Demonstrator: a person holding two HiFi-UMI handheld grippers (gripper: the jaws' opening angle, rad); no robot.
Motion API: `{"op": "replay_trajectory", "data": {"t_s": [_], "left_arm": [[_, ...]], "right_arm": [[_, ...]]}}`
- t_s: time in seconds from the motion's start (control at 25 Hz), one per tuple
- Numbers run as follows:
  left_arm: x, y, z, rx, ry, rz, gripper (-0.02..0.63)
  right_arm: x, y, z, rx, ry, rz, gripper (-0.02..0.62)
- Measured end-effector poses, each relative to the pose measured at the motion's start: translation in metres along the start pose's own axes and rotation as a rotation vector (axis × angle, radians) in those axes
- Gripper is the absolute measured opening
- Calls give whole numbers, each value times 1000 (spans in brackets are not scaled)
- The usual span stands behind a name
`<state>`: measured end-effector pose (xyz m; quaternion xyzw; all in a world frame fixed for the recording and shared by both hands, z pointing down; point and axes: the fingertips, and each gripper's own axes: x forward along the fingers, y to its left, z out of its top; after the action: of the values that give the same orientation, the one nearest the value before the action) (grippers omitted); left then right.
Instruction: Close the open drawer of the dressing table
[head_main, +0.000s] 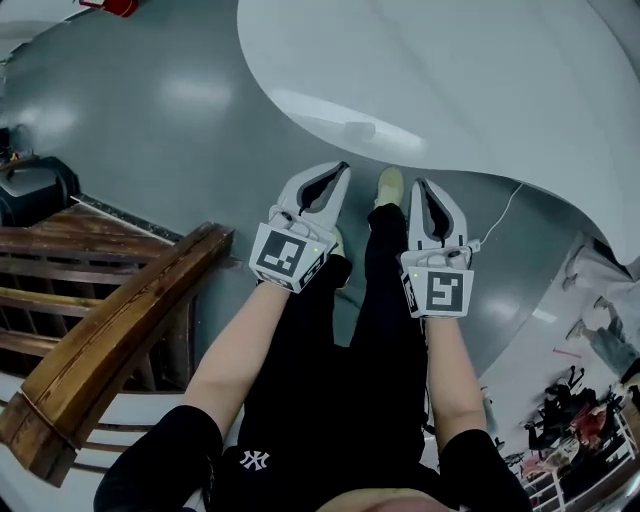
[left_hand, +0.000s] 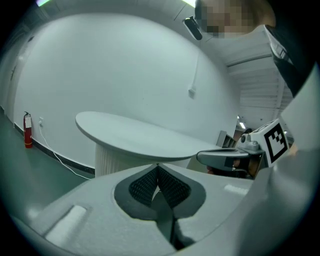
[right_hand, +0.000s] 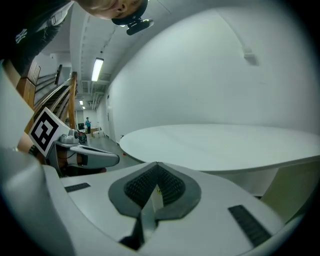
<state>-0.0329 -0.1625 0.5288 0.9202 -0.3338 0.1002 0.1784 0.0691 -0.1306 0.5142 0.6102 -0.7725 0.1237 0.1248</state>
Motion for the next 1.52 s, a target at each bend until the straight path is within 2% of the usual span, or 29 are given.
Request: {"op": "replay_trajectory", "data": {"t_s": [0.44, 0.8, 1.52], "left_arm": [[-45, -53, 101, 31, -45, -44, 9], [-79, -90, 172, 48, -82, -63, 9], [-126, -125, 296, 127, -179, -37, 9]], "right_arm": [[-52, 22, 103, 55, -60, 6, 15], [-86, 36, 182, 50, -110, 30, 15], [-131, 51, 307, 27, -228, 67, 14]]}}
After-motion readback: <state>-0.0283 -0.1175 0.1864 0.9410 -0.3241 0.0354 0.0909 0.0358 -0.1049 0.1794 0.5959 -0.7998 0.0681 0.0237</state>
